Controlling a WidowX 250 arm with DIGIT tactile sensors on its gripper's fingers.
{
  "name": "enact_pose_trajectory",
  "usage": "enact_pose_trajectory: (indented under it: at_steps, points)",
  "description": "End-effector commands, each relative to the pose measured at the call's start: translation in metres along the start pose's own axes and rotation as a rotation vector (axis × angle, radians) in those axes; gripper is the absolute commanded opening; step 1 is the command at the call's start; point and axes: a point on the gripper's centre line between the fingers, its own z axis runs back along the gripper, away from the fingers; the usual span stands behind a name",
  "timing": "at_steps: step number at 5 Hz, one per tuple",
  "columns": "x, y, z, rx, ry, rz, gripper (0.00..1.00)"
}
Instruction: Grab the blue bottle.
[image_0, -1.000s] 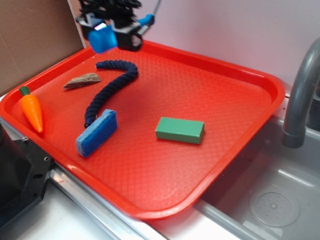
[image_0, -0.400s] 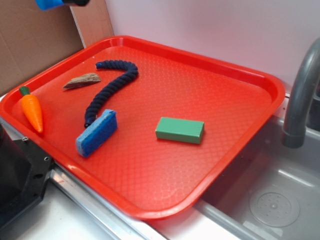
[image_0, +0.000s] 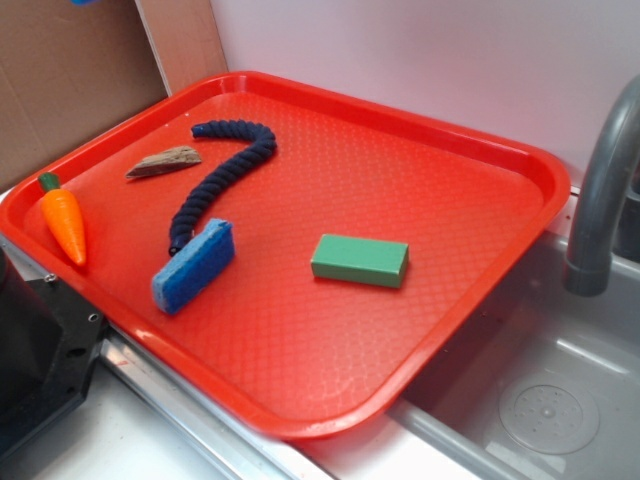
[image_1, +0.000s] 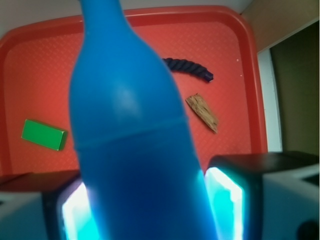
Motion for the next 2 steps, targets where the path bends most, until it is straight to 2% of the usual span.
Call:
enact_pose_trajectory:
  at_steps: [1,2]
  points:
    - [0.0106,0.0039,0.0099,-0.001,-0.059,0.015,0.00]
    - [0.0120,0.0049,0.0074,-0.004,-0.044,0.021,0.00]
